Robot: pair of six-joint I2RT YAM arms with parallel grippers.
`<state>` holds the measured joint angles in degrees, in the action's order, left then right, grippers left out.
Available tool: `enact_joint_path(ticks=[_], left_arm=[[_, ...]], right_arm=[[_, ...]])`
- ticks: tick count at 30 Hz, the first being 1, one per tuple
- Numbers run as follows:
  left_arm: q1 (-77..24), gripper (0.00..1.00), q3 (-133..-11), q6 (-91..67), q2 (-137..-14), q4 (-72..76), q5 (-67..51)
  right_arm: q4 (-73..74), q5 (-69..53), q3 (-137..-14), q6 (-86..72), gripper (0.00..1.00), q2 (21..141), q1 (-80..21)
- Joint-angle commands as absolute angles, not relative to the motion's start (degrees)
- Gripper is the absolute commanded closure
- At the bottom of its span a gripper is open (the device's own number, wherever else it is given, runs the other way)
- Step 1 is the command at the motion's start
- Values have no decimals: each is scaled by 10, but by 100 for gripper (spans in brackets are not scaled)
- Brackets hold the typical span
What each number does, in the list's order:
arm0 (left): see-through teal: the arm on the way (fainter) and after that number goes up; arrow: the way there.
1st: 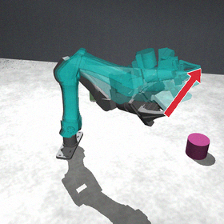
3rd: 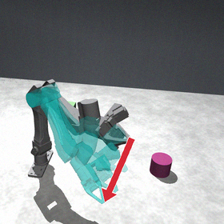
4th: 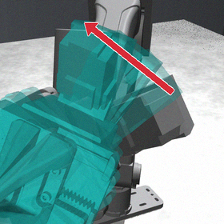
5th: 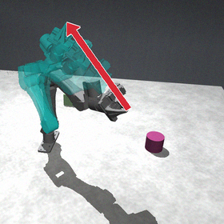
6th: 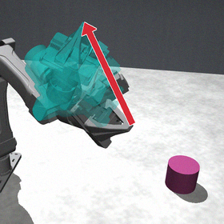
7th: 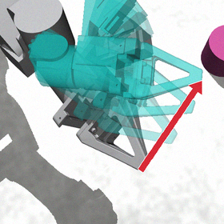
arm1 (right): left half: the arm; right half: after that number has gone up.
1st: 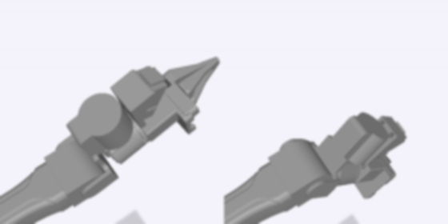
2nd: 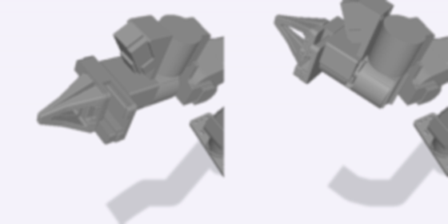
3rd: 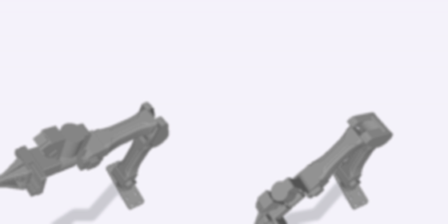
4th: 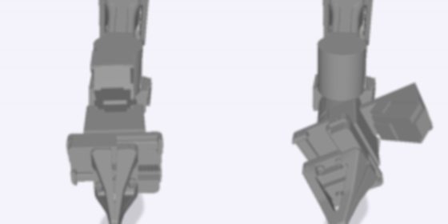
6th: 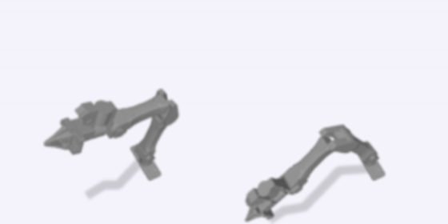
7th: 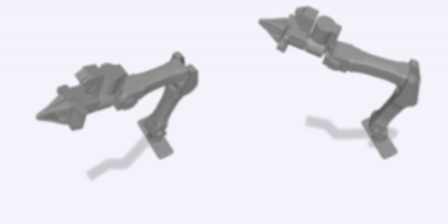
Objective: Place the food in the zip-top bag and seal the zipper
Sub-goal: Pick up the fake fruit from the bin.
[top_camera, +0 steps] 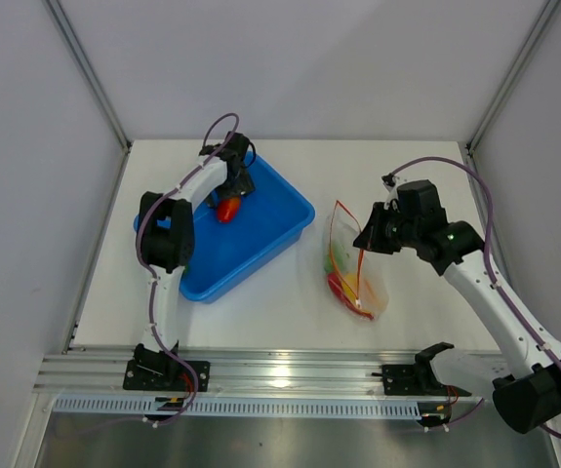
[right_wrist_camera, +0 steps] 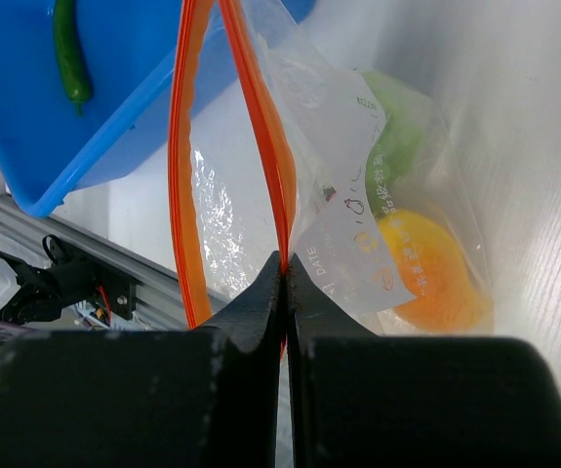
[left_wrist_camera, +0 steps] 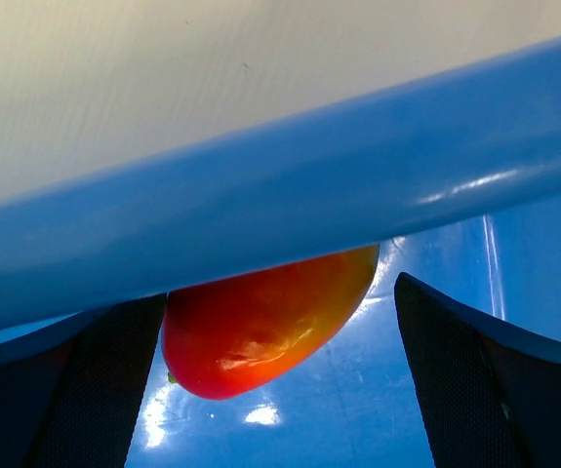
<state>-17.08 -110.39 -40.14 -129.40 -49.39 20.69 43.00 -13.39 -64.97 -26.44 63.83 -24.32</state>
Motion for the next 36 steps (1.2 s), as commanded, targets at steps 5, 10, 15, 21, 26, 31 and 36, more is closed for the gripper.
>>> enact_joint_path(ticks=[5, 10, 15, 21, 26, 31, 36], left_arm=[[-170, 1, -1109, -435, -1279, -514, 163], [-171, 3, -1106, -446, -1281, -513, 151], [-170, 10, -1134, -444, -1301, -542, 153], [-170, 26, -1186, -439, -1329, -574, 163], [-168, 56, -1184, -437, -1330, -570, 163], [-168, 78, -1179, -428, -1328, -566, 164], [-168, 99, -1138, -418, -1298, -548, 163]], right_arm=[[417, -134, -637, -269, 100, 611, -246], [417, -131, -638, -271, 100, 606, -245], [421, -128, -641, -269, 100, 602, -246], [423, -122, -644, -269, 100, 595, -246], [420, -120, -642, -272, 100, 592, -246], [415, -119, -641, -274, 100, 589, -246], [409, -119, -637, -278, 100, 589, -246]])
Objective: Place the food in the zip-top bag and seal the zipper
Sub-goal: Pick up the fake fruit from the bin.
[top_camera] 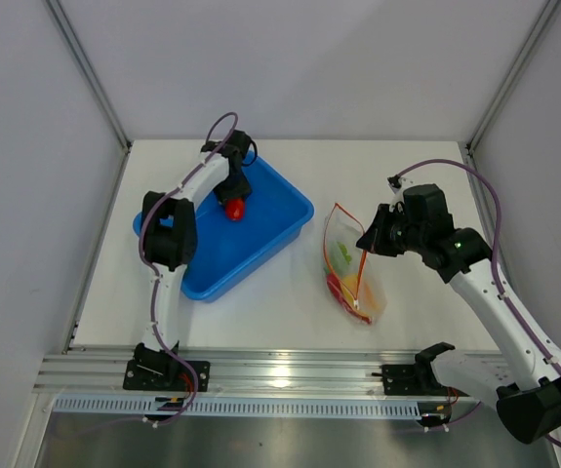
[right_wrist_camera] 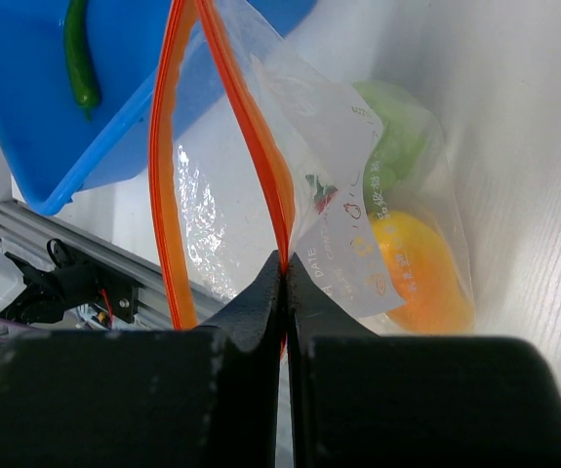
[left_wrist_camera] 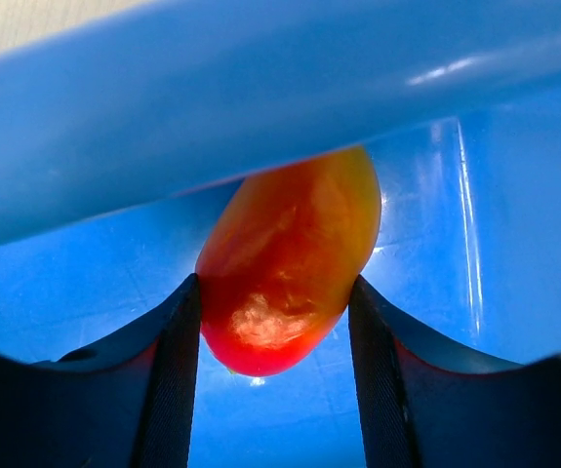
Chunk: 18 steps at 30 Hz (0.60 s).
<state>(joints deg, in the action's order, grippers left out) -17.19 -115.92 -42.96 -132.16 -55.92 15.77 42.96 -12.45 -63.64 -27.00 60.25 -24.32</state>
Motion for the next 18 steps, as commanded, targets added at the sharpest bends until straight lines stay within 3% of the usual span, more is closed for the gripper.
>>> enact_joint_path(ticks=[1, 7, 18], left_arm=[[-168, 99, -1123, -416, -1282, -541, 162], [-173, 99, -1049, -401, -1210, -518, 136], [-231, 100, -917, -363, -960, -490, 40]], right_arm=[[406, -120, -635, -278, 100, 589, -246], [399, -110, -634, -280, 100, 593, -247], [426, -84, -671, -255, 100, 613, -247]])
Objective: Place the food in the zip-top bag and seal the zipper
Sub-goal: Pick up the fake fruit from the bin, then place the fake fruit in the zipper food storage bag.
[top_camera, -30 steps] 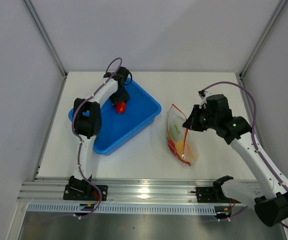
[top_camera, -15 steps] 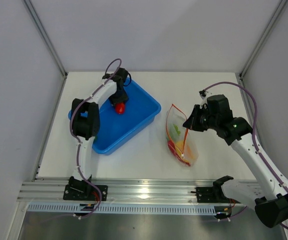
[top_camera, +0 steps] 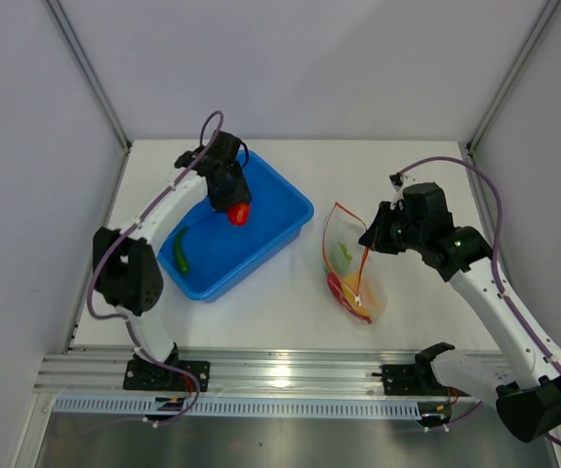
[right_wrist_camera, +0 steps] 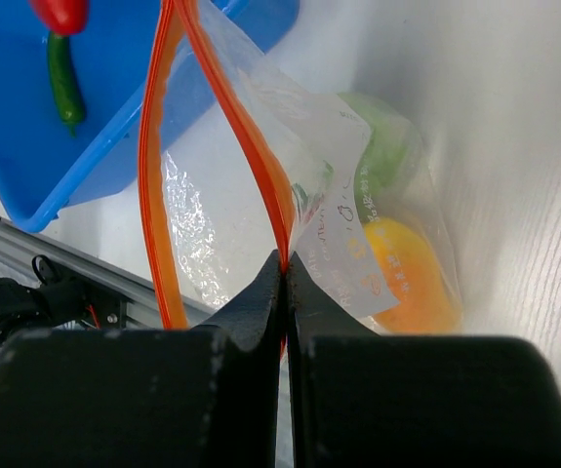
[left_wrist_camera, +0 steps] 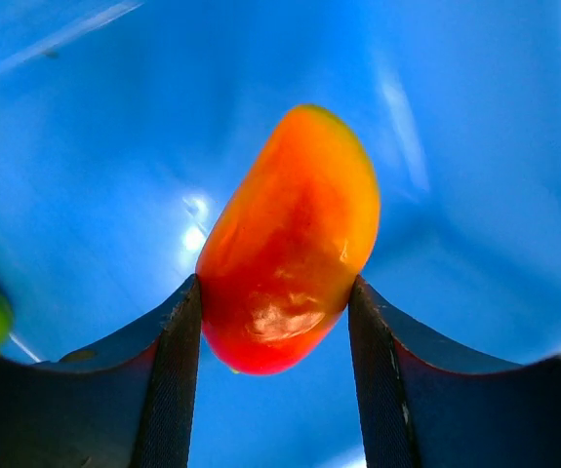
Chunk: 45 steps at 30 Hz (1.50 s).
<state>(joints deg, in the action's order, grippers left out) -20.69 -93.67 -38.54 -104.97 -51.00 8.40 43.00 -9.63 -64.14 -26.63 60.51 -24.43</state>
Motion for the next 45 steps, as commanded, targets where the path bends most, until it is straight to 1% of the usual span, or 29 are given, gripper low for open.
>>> enact_joint_path(ticks=[1, 3, 4, 6, 7, 11, 16, 17, 23, 28, 31, 37, 45], left_arm=[[-237, 99, -913, -359, -944, -490, 24], [-257, 99, -905, -341, -906, -490, 4], [-264, 99, -903, -335, -895, -490, -30], [-285, 99, -893, -319, -859, -483, -62], [-295, 99, -888, -314, -846, -472, -115], [-330, 100, -859, -330, -788, -393, -237], [-380, 99, -876, -372, -789, -368, -300], [-384, 99, -876, -379, -798, -363, -329], [-396, 99, -894, -436, -844, -395, -387], [-401, 99, -895, -447, -874, -440, -396], [-403, 100, -910, -458, -897, -497, -365], [-403, 99, -943, -481, -940, -530, -372], [-405, 99, -979, -532, -967, -552, -371]], right_arm=[[427, -86, -672, -256, 100, 615, -247], [421, -97, -668, -255, 100, 617, -247], [419, -100, -666, -253, 100, 616, -247], [412, -105, -661, -252, 100, 613, -247], [411, -108, -660, -250, 100, 612, -248], [415, -112, -662, -245, 100, 609, -248], [414, -113, -671, -240, 100, 610, -250], [413, -113, -671, -240, 100, 610, -250], [403, -109, -674, -241, 100, 612, -256], [392, -105, -675, -244, 100, 606, -265], [391, -105, -677, -245, 100, 601, -274], [395, -91, -675, -246, 100, 581, -296], [393, -76, -661, -243, 100, 567, -327]])
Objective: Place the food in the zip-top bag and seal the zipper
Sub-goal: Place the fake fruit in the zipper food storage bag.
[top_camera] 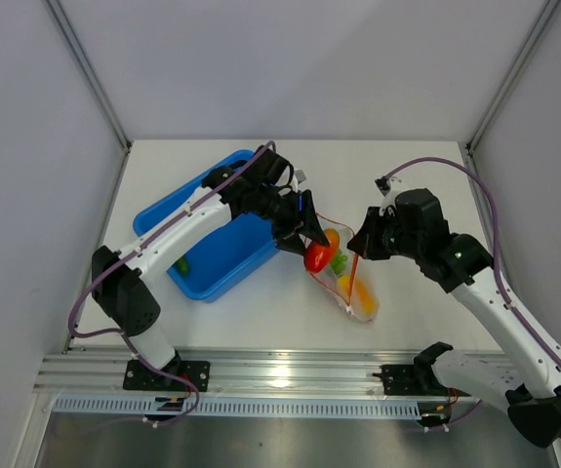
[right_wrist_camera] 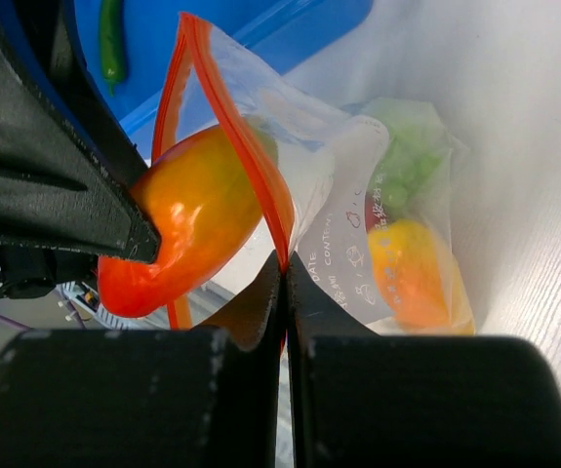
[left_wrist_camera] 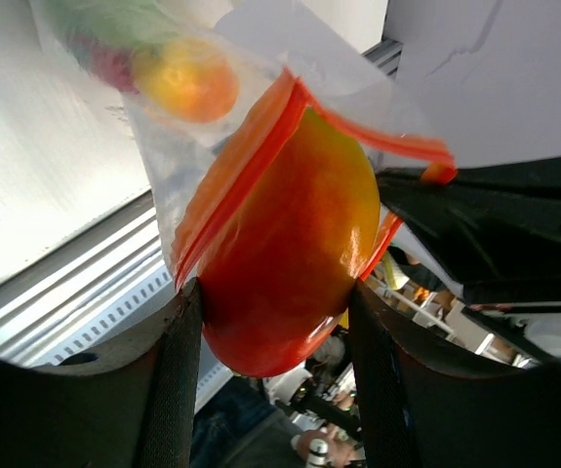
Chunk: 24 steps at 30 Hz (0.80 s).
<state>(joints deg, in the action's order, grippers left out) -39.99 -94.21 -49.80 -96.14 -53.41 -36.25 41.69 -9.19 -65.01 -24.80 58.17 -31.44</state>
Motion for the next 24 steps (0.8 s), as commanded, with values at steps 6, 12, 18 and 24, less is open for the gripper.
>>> enact_joint_path(ticks=[6, 12, 18, 24], left_arm=[[-406, 100, -983, -561, -956, -539, -348], [-410, 99, -991, -576, -959, -526, -351], [-413, 48, -989, -569, -955, -519, -352], [-414, 1, -980, -547, -940, -492, -358]], right_arm=[[391, -77, -663, -242, 100, 572, -339], [385, -85, -664, -245, 100, 574, -339], [386, -81, -664, -245, 100, 573, -340], [388, -76, -661, -243, 100, 568, -340]])
